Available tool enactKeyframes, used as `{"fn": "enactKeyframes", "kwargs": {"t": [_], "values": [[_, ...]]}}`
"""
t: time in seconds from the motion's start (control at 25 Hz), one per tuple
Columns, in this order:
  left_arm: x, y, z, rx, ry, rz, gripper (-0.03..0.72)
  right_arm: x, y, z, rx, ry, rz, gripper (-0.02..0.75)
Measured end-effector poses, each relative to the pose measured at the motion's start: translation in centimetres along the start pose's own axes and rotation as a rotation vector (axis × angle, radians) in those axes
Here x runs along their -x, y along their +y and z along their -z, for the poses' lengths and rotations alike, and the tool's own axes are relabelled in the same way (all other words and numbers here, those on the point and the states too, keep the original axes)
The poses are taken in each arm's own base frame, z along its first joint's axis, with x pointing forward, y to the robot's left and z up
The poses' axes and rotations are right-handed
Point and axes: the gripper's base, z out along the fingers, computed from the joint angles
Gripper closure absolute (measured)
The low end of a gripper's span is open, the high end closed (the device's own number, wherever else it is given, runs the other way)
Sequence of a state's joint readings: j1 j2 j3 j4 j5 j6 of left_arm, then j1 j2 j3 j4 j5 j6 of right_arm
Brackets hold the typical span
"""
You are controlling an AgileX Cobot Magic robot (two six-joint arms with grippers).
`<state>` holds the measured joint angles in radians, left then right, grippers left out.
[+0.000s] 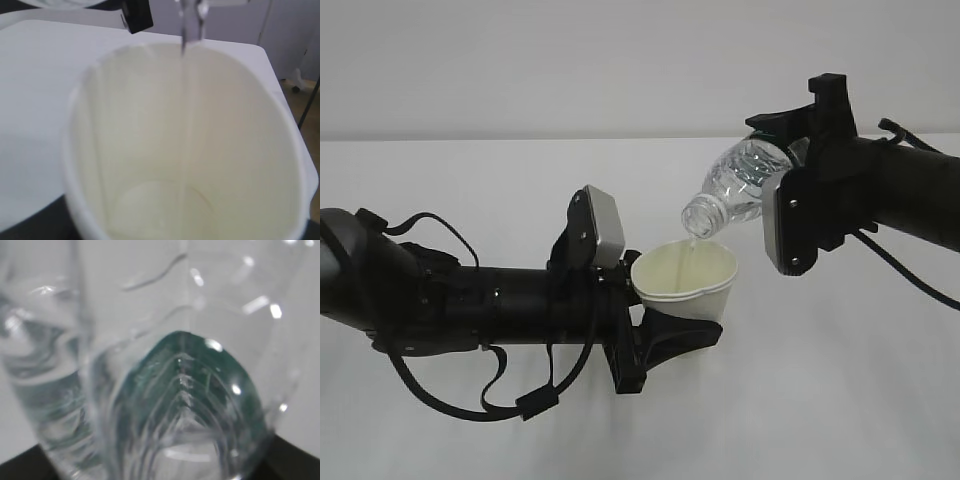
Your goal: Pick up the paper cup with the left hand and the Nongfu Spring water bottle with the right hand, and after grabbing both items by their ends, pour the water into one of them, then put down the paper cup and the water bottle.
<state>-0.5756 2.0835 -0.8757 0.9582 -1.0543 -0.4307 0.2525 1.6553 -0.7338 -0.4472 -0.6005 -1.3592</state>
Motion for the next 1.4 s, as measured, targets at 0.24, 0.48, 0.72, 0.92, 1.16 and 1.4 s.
{"fn": "enactKeyframes", "kwargs": {"t": [0.24,0.48,0.72,0.92,1.16,1.4], "values": [[0.00,0.00,0.00,0.000,0.000,0.000,0.265,0.02,-0.01,-0.01,0.000,-0.003,0.005,0.265],[0.00,0.00,0.00,0.000,0.000,0.000,0.265,0.00,-0.14,-0.05,-0.004,-0.003,0.007,0.265],[0.00,0.00,0.00,0.000,0.000,0.000,0.265,-0.04,-0.29,-0.10,-0.008,-0.002,0.008,0.265],[0.00,0.00,0.00,0.000,0.000,0.000,0.265,-0.04,-0.28,-0.10,-0.008,-0.002,0.008,0.265],[-0.03,-0.06,0.00,-0.006,0.003,-0.004,0.265,-0.04,-0.28,-0.10,-0.008,-0.003,0.009,0.265],[-0.04,-0.09,0.00,-0.009,0.004,-0.006,0.265,-0.02,-0.28,-0.10,-0.008,-0.005,0.012,0.265]]}}
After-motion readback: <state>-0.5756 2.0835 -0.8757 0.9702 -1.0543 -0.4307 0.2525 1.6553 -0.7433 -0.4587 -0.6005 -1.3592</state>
